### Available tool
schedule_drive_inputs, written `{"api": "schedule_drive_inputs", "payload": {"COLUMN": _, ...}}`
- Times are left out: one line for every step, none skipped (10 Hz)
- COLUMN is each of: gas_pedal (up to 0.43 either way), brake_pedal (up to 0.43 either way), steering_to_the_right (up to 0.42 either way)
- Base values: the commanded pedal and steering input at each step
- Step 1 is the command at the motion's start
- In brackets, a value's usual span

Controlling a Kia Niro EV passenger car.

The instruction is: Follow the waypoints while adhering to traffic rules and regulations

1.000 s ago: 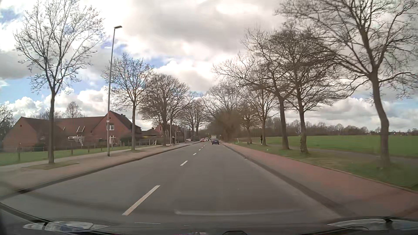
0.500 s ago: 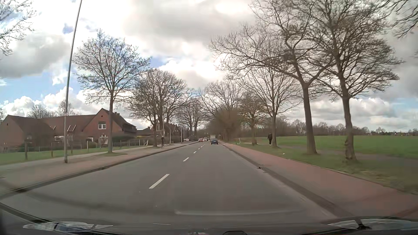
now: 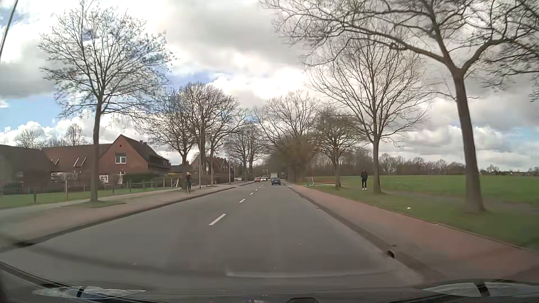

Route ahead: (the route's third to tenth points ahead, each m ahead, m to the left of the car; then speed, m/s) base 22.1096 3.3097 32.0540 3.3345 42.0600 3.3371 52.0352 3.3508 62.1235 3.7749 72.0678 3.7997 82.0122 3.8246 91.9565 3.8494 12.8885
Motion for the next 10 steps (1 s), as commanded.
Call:
{"api": "schedule_drive_inputs", "payload": {"gas_pedal": 0.177, "brake_pedal": 0.0, "steering_to_the_right": 0.0}}
{"api": "schedule_drive_inputs", "payload": {"gas_pedal": 0.177, "brake_pedal": 0.0, "steering_to_the_right": -0.001}}
{"api": "schedule_drive_inputs", "payload": {"gas_pedal": 0.177, "brake_pedal": 0.0, "steering_to_the_right": -0.001}}
{"api": "schedule_drive_inputs", "payload": {"gas_pedal": 0.177, "brake_pedal": 0.0, "steering_to_the_right": -0.001}}
{"api": "schedule_drive_inputs", "payload": {"gas_pedal": 0.177, "brake_pedal": 0.0, "steering_to_the_right": -0.002}}
{"api": "schedule_drive_inputs", "payload": {"gas_pedal": 0.177, "brake_pedal": 0.0, "steering_to_the_right": -0.002}}
{"api": "schedule_drive_inputs", "payload": {"gas_pedal": 0.177, "brake_pedal": 0.0, "steering_to_the_right": -0.002}}
{"api": "schedule_drive_inputs", "payload": {"gas_pedal": 0.177, "brake_pedal": 0.0, "steering_to_the_right": -0.002}}
{"api": "schedule_drive_inputs", "payload": {"gas_pedal": 0.177, "brake_pedal": 0.0, "steering_to_the_right": -0.002}}
{"api": "schedule_drive_inputs", "payload": {"gas_pedal": 0.177, "brake_pedal": 0.0, "steering_to_the_right": -0.002}}
